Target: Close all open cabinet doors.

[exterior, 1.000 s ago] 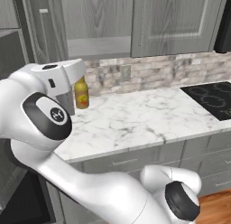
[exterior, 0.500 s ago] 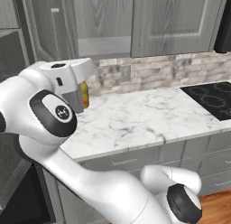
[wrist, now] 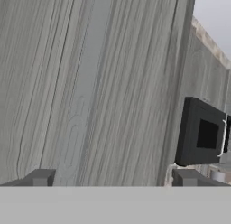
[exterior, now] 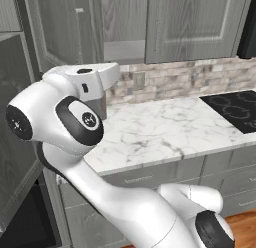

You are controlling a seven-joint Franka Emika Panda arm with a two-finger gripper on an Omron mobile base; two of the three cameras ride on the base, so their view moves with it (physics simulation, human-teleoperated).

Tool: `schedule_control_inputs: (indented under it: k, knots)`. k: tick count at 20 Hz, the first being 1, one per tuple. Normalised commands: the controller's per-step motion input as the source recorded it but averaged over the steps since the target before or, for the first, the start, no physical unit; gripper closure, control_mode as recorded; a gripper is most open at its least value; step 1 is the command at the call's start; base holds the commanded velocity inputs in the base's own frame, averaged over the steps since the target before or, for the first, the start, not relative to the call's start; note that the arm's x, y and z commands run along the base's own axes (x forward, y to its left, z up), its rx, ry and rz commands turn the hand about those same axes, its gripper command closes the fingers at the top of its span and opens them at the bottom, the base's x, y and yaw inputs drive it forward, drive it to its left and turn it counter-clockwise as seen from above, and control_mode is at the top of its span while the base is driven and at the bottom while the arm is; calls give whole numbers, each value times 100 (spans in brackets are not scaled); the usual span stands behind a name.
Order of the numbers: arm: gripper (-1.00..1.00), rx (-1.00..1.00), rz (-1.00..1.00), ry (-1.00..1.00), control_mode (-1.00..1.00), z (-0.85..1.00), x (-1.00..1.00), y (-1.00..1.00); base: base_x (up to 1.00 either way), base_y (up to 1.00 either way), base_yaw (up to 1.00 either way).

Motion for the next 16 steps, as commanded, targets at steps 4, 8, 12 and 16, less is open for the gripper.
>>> schedule_control_inputs:
  k: [4,8,12,16]
  knots:
    - [-100,0,0,-4,-100,0,9,-41,0,0,0]
    - [-100,0,0,-3,-100,0,8,-37,0,0,0]
    - [-100,1,0,0,-100,0,12,-42,0,0,0]
    - [-100,2,0,0,-100,0,21,-44,0,0,0]
